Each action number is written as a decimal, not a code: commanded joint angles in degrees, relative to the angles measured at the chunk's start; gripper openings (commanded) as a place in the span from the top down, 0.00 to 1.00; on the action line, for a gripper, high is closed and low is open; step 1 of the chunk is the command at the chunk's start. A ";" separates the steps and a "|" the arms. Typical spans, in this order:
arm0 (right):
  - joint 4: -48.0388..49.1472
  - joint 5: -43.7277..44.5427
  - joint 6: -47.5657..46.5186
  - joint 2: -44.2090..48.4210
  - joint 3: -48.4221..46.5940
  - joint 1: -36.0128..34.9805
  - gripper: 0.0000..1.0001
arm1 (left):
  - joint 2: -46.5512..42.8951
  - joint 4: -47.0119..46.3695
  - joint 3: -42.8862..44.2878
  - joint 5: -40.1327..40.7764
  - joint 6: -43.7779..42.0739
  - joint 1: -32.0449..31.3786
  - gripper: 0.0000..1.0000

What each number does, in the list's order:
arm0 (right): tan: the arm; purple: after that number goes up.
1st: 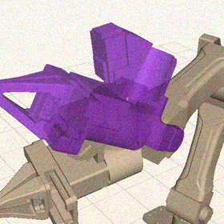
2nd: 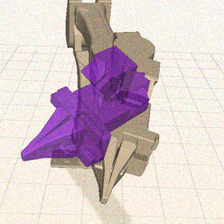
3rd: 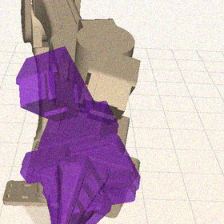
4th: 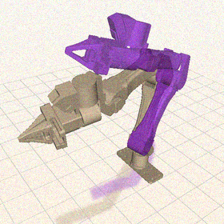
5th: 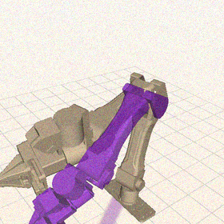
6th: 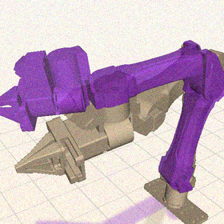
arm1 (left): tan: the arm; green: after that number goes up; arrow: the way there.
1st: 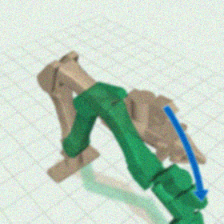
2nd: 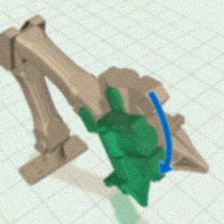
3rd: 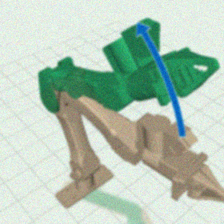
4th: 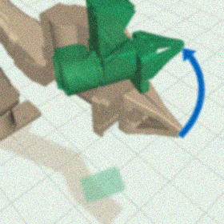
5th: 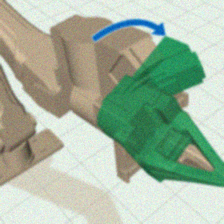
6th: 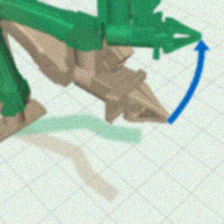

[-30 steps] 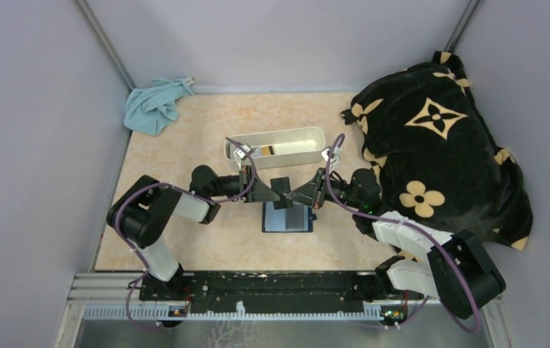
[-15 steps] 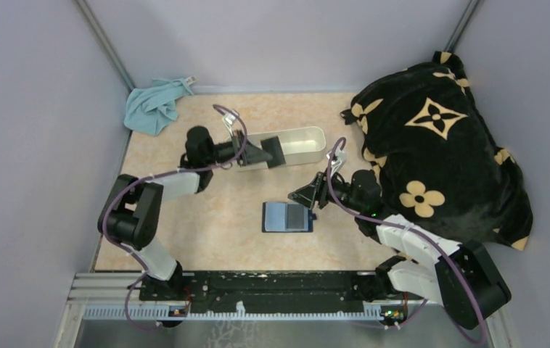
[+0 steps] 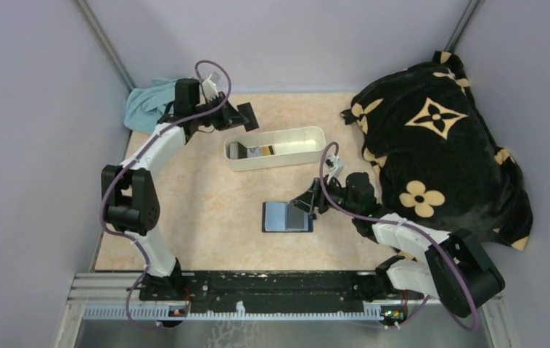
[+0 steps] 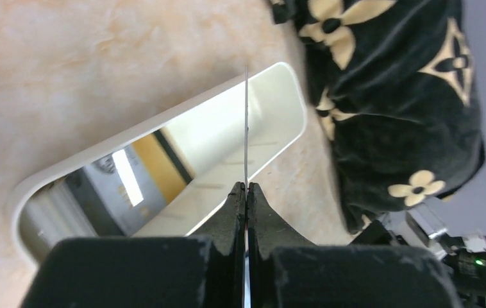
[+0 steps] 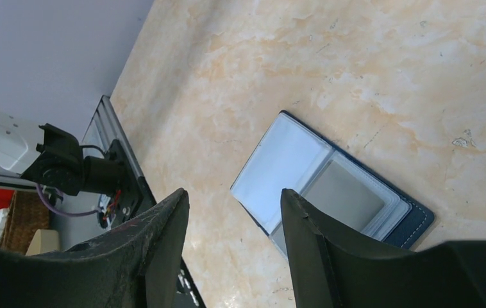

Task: Take the credit cards out of the card holder

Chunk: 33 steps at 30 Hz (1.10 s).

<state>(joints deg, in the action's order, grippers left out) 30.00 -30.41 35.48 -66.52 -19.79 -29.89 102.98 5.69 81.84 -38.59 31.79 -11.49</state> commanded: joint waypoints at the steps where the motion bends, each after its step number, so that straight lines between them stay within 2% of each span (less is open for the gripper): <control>1: 2.34 0.50 -1.88 -1.50 -1.07 -0.26 0.45 | -0.53 18.31 3.28 10.13 -9.03 -0.03 1.00; 7: 4.76 -1.21 -1.06 -4.41 -1.46 -0.26 0.45 | -1.09 23.65 2.40 15.43 -11.20 -0.03 1.00; 23: 5.40 0.07 -0.42 -2.79 1.02 -0.26 0.45 | 0.04 28.58 1.47 15.75 -13.37 -0.03 1.00; 33: 5.78 0.33 -0.77 -2.20 2.33 -0.09 0.45 | 3.33 31.90 5.59 17.63 -13.00 -0.03 1.00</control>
<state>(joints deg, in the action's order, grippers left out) 32.23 -30.41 35.31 -70.78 -17.56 -29.89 104.16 35.18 84.07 -22.06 19.42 -11.49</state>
